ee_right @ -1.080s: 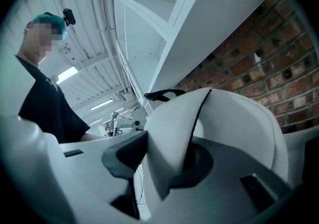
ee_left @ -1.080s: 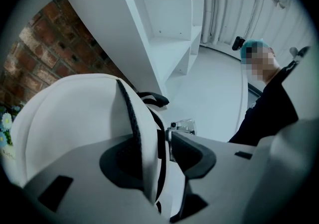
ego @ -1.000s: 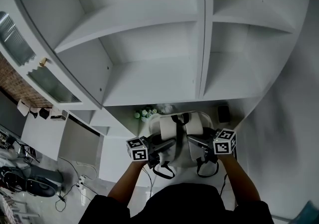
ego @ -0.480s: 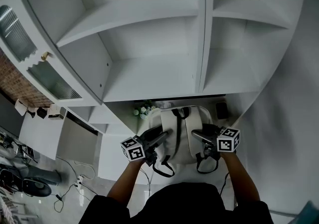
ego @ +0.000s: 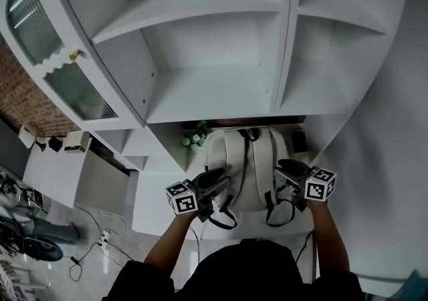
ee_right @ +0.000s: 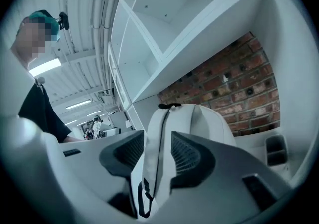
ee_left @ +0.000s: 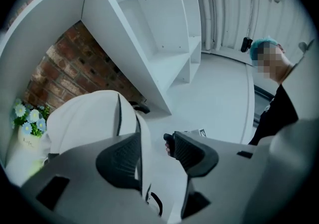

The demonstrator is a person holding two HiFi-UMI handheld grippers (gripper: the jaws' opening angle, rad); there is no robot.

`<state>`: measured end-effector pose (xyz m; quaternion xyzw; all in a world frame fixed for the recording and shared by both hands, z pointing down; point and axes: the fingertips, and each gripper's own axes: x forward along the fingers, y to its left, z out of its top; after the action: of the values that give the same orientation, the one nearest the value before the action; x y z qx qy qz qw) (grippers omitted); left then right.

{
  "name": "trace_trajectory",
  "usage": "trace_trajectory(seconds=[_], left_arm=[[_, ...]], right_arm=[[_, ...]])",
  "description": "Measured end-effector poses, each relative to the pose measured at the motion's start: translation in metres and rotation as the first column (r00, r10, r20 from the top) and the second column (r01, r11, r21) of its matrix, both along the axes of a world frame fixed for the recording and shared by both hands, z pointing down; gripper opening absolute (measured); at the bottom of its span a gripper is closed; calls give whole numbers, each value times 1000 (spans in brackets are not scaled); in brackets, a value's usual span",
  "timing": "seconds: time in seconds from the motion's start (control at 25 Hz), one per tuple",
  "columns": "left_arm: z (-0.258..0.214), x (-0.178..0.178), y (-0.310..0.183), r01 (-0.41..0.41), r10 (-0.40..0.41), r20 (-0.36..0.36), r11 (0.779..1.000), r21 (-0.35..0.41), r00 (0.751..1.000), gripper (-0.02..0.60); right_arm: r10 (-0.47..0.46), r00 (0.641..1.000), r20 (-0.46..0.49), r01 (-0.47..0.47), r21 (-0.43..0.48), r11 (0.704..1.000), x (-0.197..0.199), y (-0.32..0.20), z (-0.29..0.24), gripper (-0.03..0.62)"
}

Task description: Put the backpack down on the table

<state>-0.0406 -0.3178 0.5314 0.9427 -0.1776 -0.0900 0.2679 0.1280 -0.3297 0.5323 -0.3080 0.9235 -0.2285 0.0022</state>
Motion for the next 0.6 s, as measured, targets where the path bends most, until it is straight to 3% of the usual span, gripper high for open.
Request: trace_trajectory(seconds=[0.36, 0.6], left_arm=[[-11, 5, 36, -26, 26, -4, 999, 19, 1000, 209], [-17, 3, 71, -42, 39, 59, 998, 36, 997, 209]], right_arm=[[43, 999, 5, -43, 28, 999, -12, 47, -9, 181], [67, 996, -61, -63, 74, 995, -31, 83, -14, 181]])
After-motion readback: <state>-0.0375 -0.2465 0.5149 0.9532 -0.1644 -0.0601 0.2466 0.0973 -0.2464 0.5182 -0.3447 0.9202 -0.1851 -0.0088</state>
